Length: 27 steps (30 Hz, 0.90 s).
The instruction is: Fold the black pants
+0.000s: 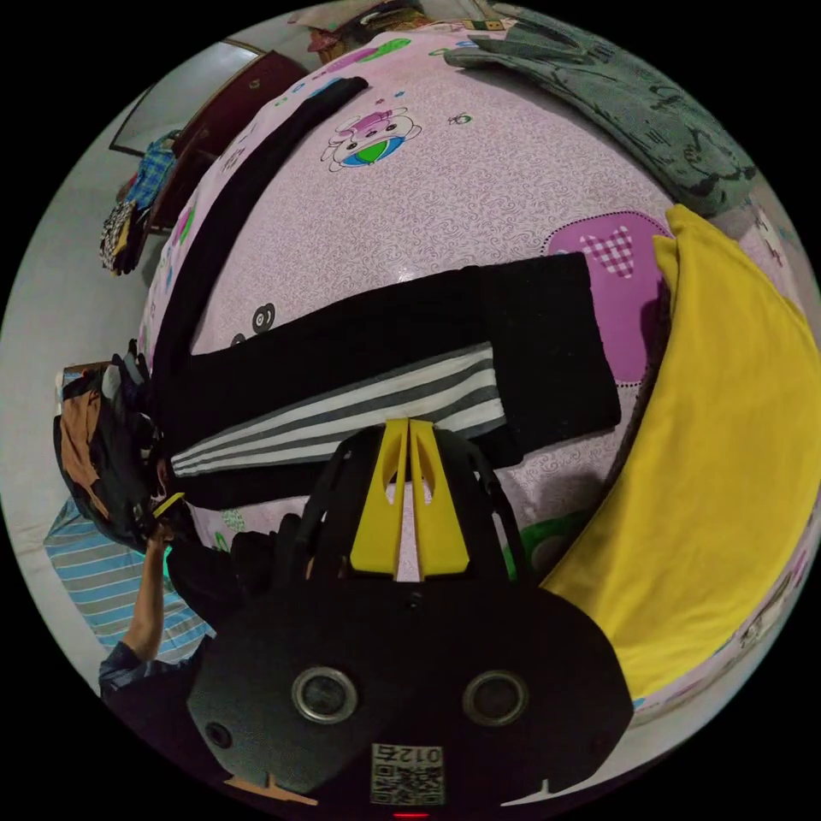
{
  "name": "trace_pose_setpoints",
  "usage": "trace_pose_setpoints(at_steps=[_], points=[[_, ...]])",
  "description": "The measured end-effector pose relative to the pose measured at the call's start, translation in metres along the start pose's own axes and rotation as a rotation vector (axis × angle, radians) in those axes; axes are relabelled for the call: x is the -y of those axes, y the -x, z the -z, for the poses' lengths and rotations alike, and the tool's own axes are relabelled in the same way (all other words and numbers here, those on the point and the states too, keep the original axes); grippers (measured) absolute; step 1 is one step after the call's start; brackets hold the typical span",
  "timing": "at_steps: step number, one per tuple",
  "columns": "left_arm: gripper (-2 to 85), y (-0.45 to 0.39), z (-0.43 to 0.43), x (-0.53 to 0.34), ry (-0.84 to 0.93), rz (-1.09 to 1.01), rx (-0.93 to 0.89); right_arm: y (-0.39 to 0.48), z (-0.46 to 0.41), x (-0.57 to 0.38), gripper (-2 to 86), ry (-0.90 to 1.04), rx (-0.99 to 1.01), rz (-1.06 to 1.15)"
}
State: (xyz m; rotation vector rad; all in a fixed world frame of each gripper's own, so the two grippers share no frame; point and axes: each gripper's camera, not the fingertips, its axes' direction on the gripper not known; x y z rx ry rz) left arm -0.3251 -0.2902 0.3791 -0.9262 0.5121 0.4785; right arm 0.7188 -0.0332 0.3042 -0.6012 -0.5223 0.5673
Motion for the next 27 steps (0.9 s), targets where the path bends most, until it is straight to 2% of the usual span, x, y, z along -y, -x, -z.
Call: trace_pose_setpoints(at_steps=[3,5,9,12,18,21,27], points=[[-0.1,0.004,0.01,-0.01,-0.025,0.044,-0.001,0.006,-0.003,-0.005,-1.0,-0.013,-0.041,0.025],[-0.1,0.015,0.024,-0.026,-0.064,0.15,-0.024,0.007,-0.004,-0.01,-1.0,-0.026,-0.036,0.035],[-0.1,0.031,0.044,-0.044,-0.17,0.271,-0.031,0.002,0.003,-0.022,-0.9,-0.118,0.082,0.032],[-0.1,0.039,0.044,-0.034,-0.179,0.297,-0.04,0.003,-0.001,-0.019,-0.9,-0.108,0.029,0.03],[0.0,0.062,0.07,0.05,-0.225,0.275,-0.016,0.032,0.019,0.017,-0.9,-0.166,0.054,0.098],[0.3,0.081,0.088,0.101,-0.273,0.282,0.058,0.047,0.022,0.039,-0.9,-0.163,0.049,0.13],[3.1,0.118,0.078,0.174,-0.153,0.262,0.178,0.06,0.001,0.077,-0.9,-0.143,0.086,0.167]])
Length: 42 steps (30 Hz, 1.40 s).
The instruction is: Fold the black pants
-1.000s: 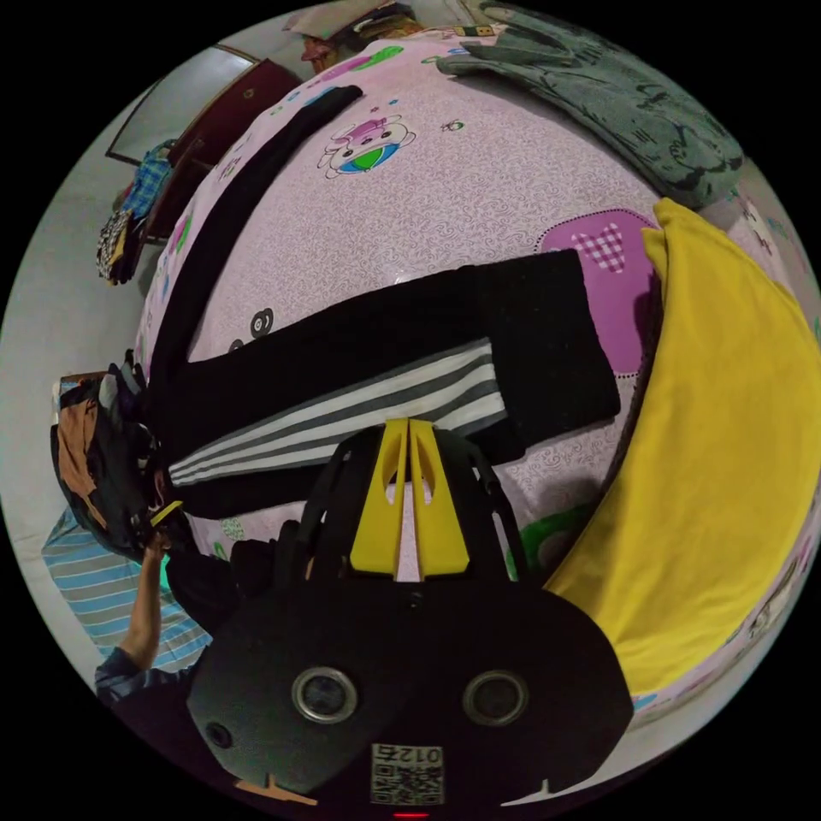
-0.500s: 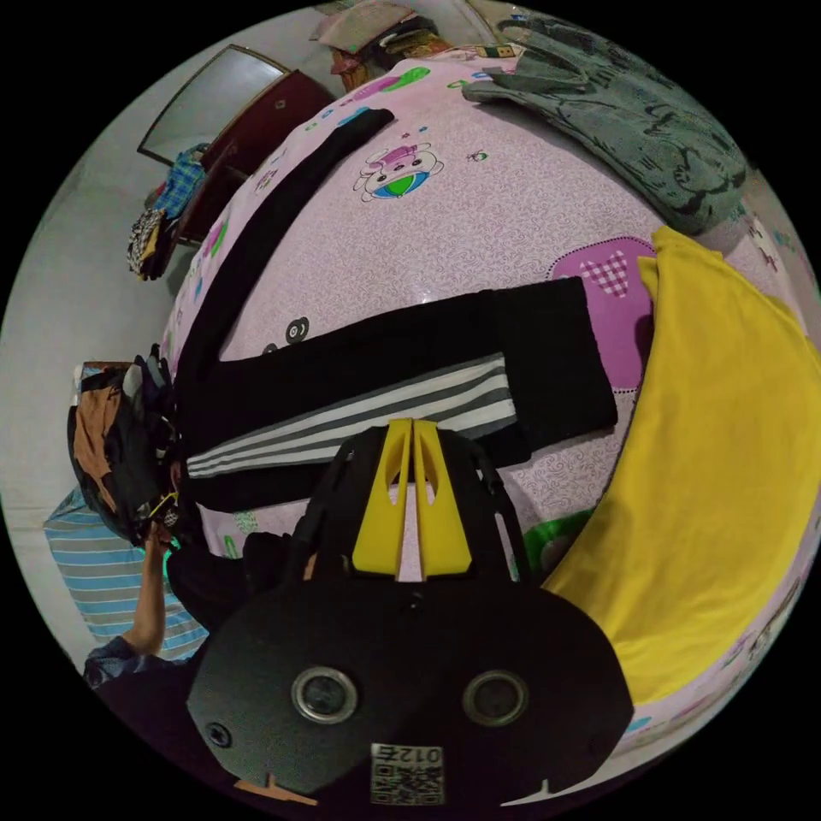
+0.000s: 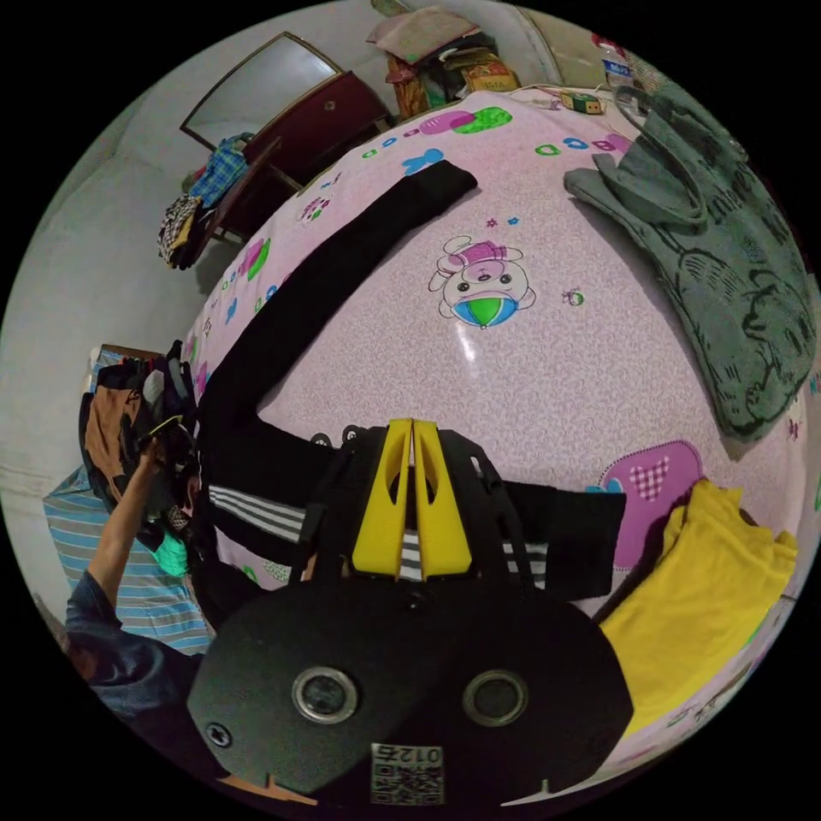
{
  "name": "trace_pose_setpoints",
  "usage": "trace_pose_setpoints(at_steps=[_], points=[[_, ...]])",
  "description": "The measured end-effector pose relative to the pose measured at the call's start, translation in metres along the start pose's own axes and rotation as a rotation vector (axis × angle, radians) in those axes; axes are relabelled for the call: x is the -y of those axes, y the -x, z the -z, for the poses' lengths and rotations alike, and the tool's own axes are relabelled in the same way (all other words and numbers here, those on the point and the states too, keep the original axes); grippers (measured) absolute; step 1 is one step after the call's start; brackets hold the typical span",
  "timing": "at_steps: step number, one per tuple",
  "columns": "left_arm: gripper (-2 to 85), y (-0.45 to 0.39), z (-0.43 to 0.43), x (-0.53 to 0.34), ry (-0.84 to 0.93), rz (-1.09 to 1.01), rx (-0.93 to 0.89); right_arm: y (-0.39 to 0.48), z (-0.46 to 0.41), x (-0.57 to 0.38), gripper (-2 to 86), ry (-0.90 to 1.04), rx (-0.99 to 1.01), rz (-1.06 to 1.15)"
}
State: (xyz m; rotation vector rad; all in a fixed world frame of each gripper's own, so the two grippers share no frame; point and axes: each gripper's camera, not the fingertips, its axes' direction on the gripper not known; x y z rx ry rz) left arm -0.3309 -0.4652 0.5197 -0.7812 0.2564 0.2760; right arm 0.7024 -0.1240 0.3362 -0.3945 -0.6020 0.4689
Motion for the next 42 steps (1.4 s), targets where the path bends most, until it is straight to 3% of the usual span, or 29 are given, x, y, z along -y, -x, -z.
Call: trace_pose_setpoints(at_steps=[8,13,17,20,24,27,30,35,38,40,42], points=[[7.3,-0.002,-0.043,0.042,0.164,-0.255,0.109,-0.002,-0.041,0.042,-0.9,0.078,0.003,0.058],[6.7,0.013,-0.048,0.045,0.155,-0.222,0.035,0.015,-0.079,0.086,-0.9,0.029,0.084,0.097],[5.2,0.037,-0.03,0.04,0.11,-0.07,-0.034,0.028,-0.112,0.1,-0.9,0.047,0.093,0.115],[4.9,0.051,-0.016,0.033,0.048,0.043,-0.195,0.031,-0.126,0.1,-0.9,0.067,0.12,0.113],[4.6,0.041,-0.026,0.034,0.064,0.056,-0.238,0.04,-0.129,0.101,-0.8,0.022,0.205,0.076],[3.5,0.028,-0.038,0.033,0.099,0.06,-0.152,0.084,-0.146,0.111,-0.8,-0.002,0.326,0.123],[1.3,0.022,-0.036,0.027,0.063,0.08,-0.096,0.179,-0.186,0.122,-0.7,0.151,0.32,0.413],[0.2,0.027,0.0,0.005,-0.091,0.027,-0.198,0.301,-0.256,0.112,0.3,0.195,0.393,0.62],[0.0,0.025,0.02,-0.016,-0.215,-0.108,-0.374,0.339,-0.304,0.112,5.8,0.253,0.55,0.476],[0.0,0.023,0.022,-0.023,-0.189,-0.139,-0.37,0.346,-0.331,0.11,7.5,0.288,0.791,0.28],[0.1,0.018,0.023,-0.031,-0.179,-0.182,-0.391,0.348,-0.338,0.108,7.4,0.269,0.85,0.193]])
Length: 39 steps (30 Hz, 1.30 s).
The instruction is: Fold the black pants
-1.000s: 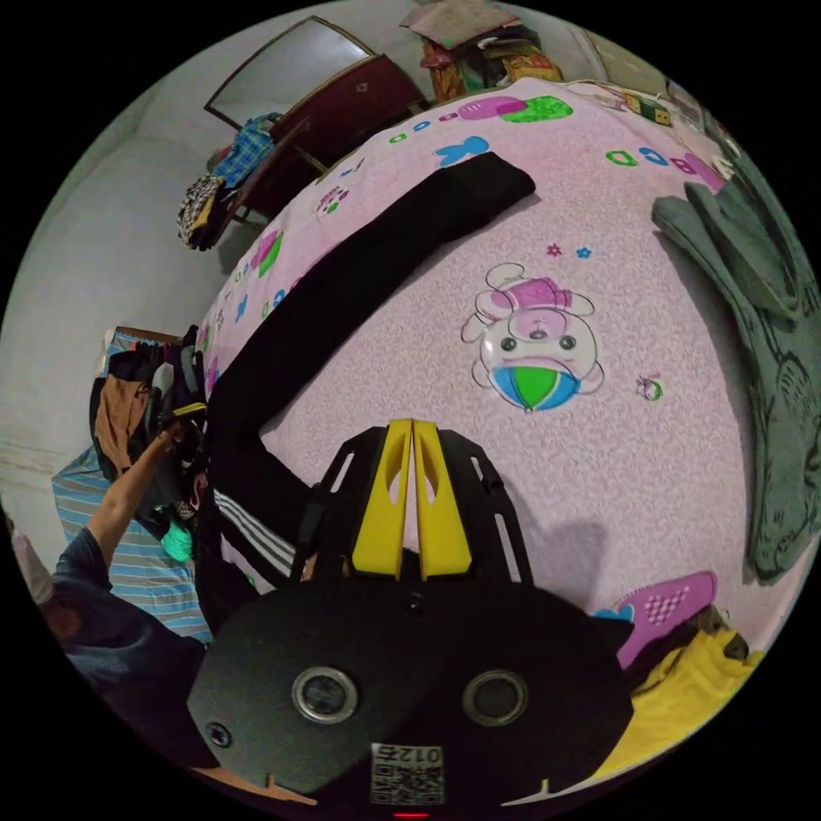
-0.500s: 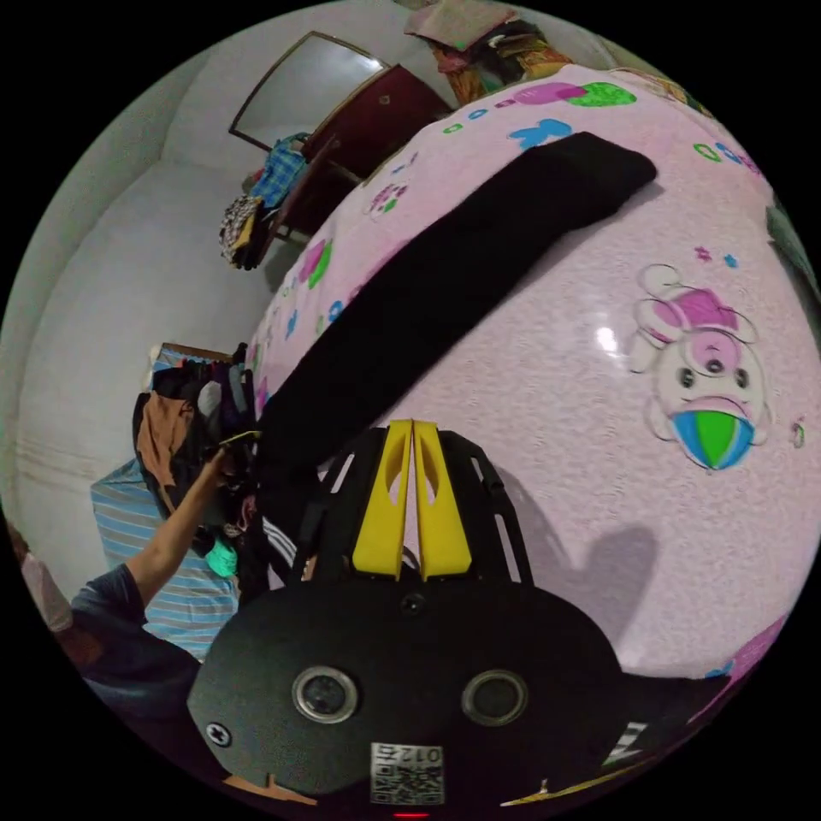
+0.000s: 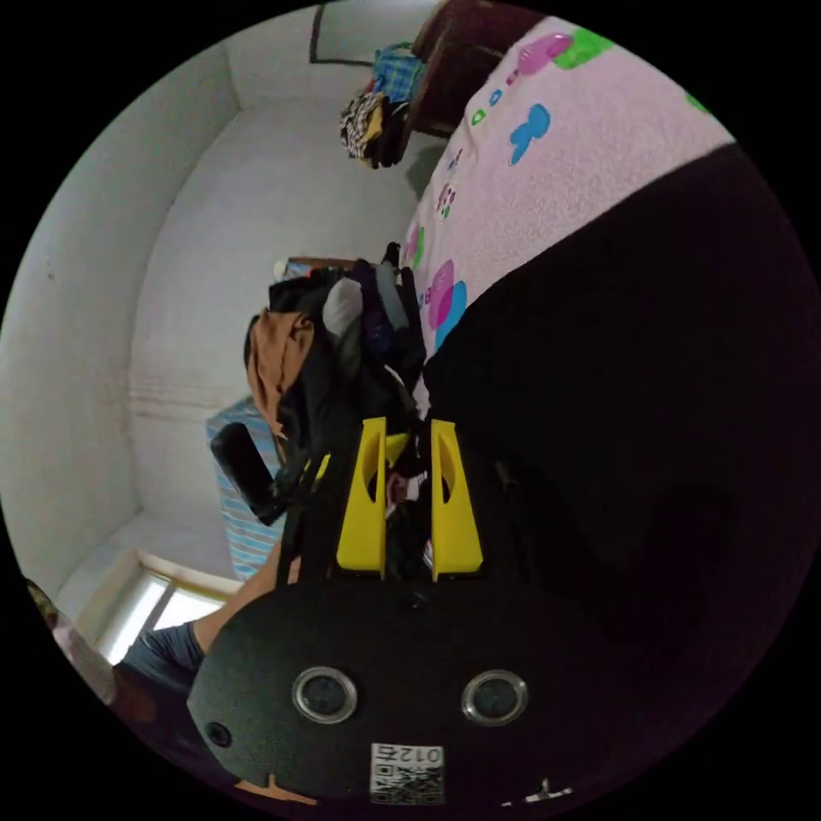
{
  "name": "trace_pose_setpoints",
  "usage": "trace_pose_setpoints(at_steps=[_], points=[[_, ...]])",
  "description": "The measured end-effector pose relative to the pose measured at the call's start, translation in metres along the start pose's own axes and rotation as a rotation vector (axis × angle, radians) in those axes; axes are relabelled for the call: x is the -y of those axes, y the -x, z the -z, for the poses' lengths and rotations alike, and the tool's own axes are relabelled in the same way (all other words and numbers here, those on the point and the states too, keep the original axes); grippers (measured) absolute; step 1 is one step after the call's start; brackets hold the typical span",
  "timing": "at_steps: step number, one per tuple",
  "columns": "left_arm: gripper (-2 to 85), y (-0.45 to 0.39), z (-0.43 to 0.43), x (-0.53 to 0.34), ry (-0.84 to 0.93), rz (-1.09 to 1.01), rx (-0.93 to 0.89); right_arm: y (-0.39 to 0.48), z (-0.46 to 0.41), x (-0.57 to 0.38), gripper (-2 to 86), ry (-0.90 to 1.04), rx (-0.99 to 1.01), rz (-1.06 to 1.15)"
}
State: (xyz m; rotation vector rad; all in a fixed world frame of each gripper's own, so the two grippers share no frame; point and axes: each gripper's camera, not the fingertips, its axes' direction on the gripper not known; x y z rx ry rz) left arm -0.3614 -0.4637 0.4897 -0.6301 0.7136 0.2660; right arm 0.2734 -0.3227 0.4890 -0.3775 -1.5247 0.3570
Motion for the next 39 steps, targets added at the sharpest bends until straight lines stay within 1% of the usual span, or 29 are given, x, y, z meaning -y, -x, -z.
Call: trace_pose_setpoints(at_steps=[2,4,5,7,9,11,13,14,17,20,21,23,25,26,28,31,35,39], points=[[0.2,-0.008,0.002,-0.004,-0.032,-0.053,-0.058,0.002,-0.006,-0.001,4.5,0.028,-0.019,-0.01],[0.5,-0.015,-0.001,-0.007,-0.027,-0.077,-0.079,0.011,-0.008,-0.002,0.5,0.092,-0.155,0.047],[0.8,-0.017,-0.007,-0.007,0.006,-0.084,-0.096,0.013,-0.007,-0.003,0.2,0.1,-0.193,0.065],[1.6,-0.019,-0.019,-0.009,0.065,-0.096,-0.117,0.011,0.003,-0.003,-0.5,0.131,-0.373,0.072],[2.5,-0.017,-0.026,-0.01,0.099,-0.087,-0.08,0.003,0.014,-0.003,-0.7,0.145,-0.486,0.057],[3.7,-0.009,-0.018,-0.006,0.033,-0.082,-0.056,-0.005,0.029,-0.003,-0.8,0.126,-0.472,0.039],[4.6,0.001,-0.006,0.003,-0.032,-0.072,-0.022,-0.01,0.053,-0.001,-0.9,0.094,-0.409,0.036],[5.2,0.008,0.0,0.013,-0.058,-0.064,0.03,-0.009,0.059,-0.001,-0.9,0.083,-0.41,0.039],[6.6,0.031,0.002,0.042,-0.046,-0.015,0.166,-0.003,0.091,0.006,-0.9,0.039,-0.405,0.07],[8.1,0.055,-0.024,0.065,0.087,0.048,0.264,0.006,0.128,0.016,-0.9,-0.026,-0.536,0.102],[8.3,0.06,-0.029,0.068,0.112,0.057,0.267,0.009,0.145,0.022,-0.9,-0.065,-0.598,0.105],[9.1,0.072,-0.048,0.076,0.206,0.068,0.315,0.013,0.175,0.03,-0.8,-0.151,-0.691,0.088],[9.5,0.076,-0.059,0.078,0.267,0.051,0.339,0.018,0.216,0.04,-0.6,-0.285,-0.809,0.06],[9.7,0.077,-0.064,0.079,0.289,0.043,0.33,0.019,0.226,0.043,-0.5,-0.316,-0.84,0.046],[10.0,0.079,-0.067,0.08,0.288,0.054,0.301,0.022,0.265,0.051,0.3,-0.438,-0.931,-0.018],[10.3,0.08,-0.072,0.084,0.306,0.077,0.263,0.025,0.301,0.062,3.6,-0.523,-1.012,-0.088],[10.5,0.076,-0.075,0.087,0.318,0.094,0.246,0.032,0.325,0.075,4.8,-0.567,-1.101,-0.118],[10.4,0.072,-0.077,0.088,0.329,0.109,0.241,0.039,0.33,0.1,5.6,-0.511,-1.19,-0.096]])
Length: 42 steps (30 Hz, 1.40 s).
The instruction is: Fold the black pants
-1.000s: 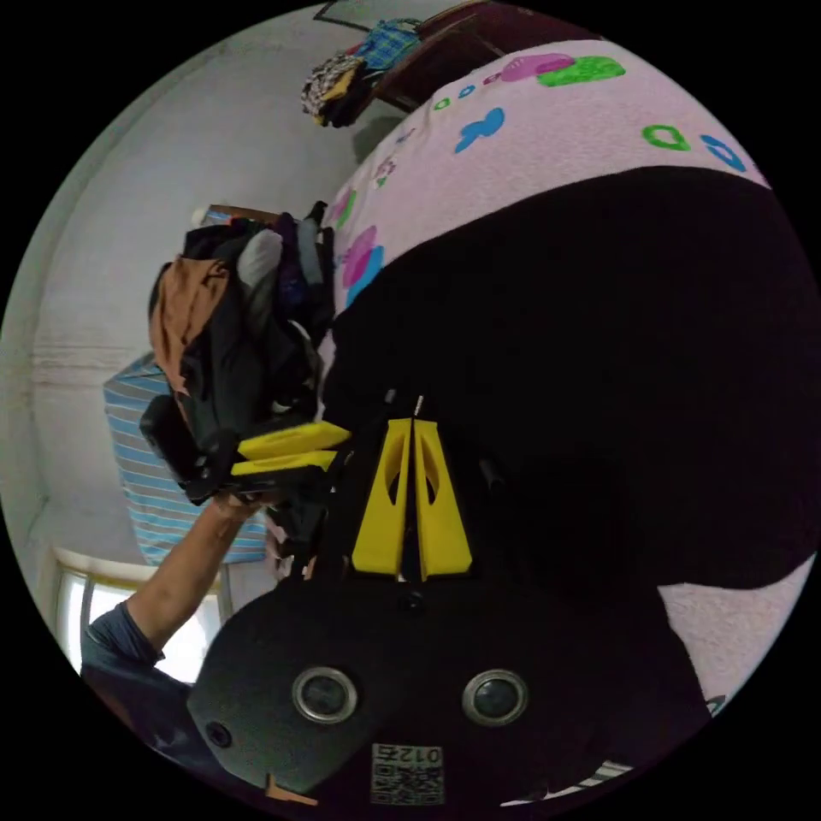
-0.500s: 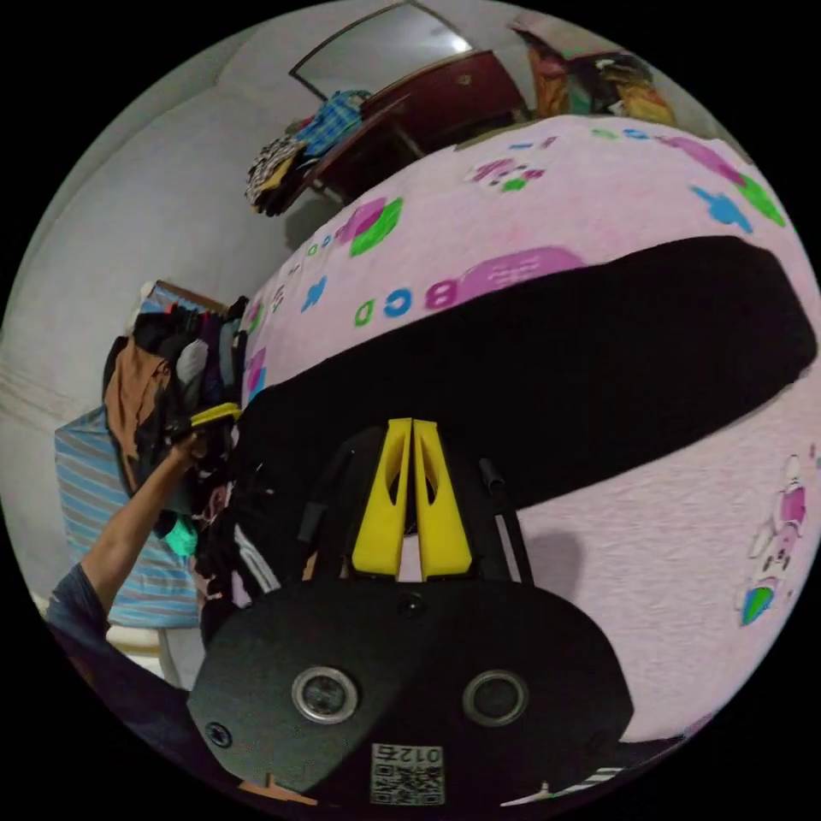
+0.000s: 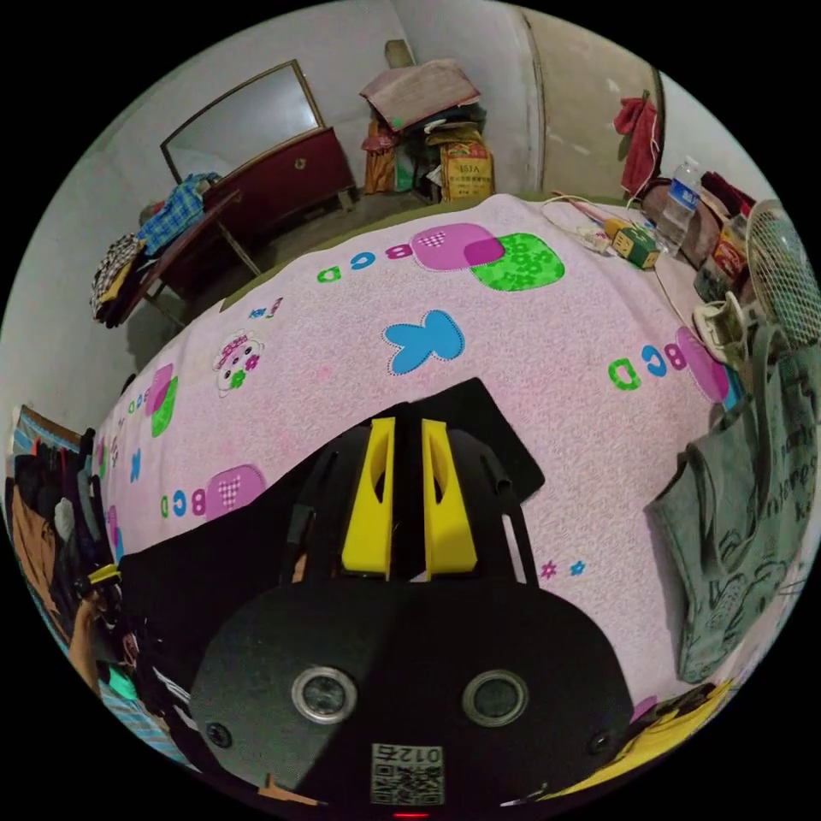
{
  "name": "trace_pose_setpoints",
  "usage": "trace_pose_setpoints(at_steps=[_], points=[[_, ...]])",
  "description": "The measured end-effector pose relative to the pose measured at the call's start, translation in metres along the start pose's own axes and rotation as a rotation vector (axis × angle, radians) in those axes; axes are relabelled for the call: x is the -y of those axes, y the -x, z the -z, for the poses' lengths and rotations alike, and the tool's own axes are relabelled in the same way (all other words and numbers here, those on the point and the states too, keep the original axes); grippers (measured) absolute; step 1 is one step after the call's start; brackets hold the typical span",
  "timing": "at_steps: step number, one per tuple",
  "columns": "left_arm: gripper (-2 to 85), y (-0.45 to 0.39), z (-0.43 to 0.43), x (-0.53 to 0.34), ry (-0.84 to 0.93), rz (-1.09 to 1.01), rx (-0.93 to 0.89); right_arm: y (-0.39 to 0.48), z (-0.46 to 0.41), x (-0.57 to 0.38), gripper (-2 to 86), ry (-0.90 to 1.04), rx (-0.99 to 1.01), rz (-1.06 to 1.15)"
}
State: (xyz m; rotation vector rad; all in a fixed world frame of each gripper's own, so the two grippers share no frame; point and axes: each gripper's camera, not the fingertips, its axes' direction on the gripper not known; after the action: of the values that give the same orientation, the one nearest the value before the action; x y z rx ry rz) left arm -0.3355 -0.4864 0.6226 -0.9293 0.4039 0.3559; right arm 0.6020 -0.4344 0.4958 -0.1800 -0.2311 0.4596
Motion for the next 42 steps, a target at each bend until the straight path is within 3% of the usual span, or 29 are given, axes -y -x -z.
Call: trace_pose_setpoints(at_steps=[7,10,15,22,34,42], points=[[9.6,-0.017,-0.001,-0.002,0.031,-0.022,0.026,0.005,-0.006,0.024,5.9,0.128,-0.056,0.066],[8.7,-0.026,-0.002,-0.006,0.029,-0.03,0.046,-0.01,0.006,0.02,0.4,0.112,0.013,-0.006],[7.5,-0.05,-0.001,-0.023,-0.011,-0.036,0.157,-0.019,0.036,-0.001,-0.8,0.062,-0.024,0.017],[7.2,-0.05,0.032,-0.072,-0.134,-0.001,0.102,-0.061,0.133,-0.028,-0.9,-0.062,0.086,-0.002],[6.6,-0.101,0.102,-0.218,-0.316,-0.239,0.052,-0.163,0.294,-0.14,-0.9,0.003,0.124,-0.038],[6.2,-0.165,0.078,-0.297,-0.277,-0.447,0.079,-0.225,0.304,-0.213,-0.8,0.12,0.243,-0.243]])
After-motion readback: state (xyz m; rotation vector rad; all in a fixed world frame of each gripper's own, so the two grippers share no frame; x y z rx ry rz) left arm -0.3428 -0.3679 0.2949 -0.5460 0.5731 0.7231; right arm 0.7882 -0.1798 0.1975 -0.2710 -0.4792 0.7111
